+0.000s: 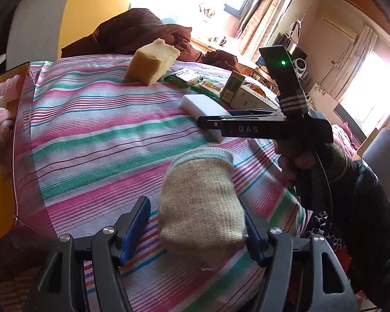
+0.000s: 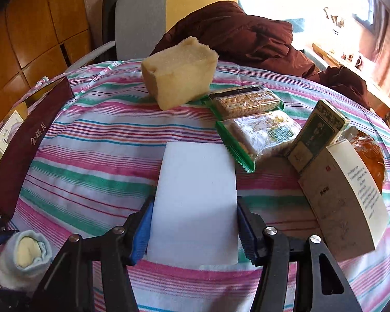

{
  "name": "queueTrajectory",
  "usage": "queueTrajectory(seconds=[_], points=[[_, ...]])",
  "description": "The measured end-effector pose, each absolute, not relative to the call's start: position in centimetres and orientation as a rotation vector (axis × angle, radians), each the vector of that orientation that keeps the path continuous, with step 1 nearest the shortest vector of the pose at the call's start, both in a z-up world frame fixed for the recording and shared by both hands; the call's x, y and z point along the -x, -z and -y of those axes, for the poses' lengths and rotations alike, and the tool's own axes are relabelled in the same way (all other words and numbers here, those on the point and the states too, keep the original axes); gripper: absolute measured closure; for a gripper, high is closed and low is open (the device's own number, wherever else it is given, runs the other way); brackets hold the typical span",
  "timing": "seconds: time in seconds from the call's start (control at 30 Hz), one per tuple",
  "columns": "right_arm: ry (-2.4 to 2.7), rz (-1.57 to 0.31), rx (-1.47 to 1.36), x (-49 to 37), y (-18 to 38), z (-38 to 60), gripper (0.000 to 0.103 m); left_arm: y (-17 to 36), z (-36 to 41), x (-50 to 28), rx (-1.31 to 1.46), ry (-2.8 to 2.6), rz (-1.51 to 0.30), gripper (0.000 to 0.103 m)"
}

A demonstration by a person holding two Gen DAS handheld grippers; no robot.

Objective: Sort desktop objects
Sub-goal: 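Carry the sock and white sponge over the gold tray and open both tools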

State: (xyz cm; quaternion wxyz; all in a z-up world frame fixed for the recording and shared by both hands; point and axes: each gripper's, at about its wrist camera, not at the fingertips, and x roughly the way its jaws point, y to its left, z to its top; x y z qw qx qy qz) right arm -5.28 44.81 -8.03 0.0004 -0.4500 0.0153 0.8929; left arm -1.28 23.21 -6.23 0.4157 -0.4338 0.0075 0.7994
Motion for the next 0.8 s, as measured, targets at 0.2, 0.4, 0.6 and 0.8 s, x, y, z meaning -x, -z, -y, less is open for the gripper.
queueTrajectory(seconds=[0.2,0.4,0.6,0.8], points=[[-2.812,-0.060,1.294,1.9,7.1,-42.7,0.044,5.7,-22.7,0.6,1.023,-2.032,-0.026,0.047],[-2.852,-0.121,1.167,-1.9,5.6,-41.1,0.044,5.1,-22.1,-0.1,0.984,-2.026,-0.026,0.049],[-2.885,-0.217,1.166,-3.7,6.3,-39.2,0.044,4.8,-21.5,-1.1,0.964,-2.035,-0.055,0.049],[-2.924,-0.256,1.163,-4.8,6.4,-37.5,0.044,3.2,-18.9,-1.7,0.922,-2.073,-0.011,0.049]])
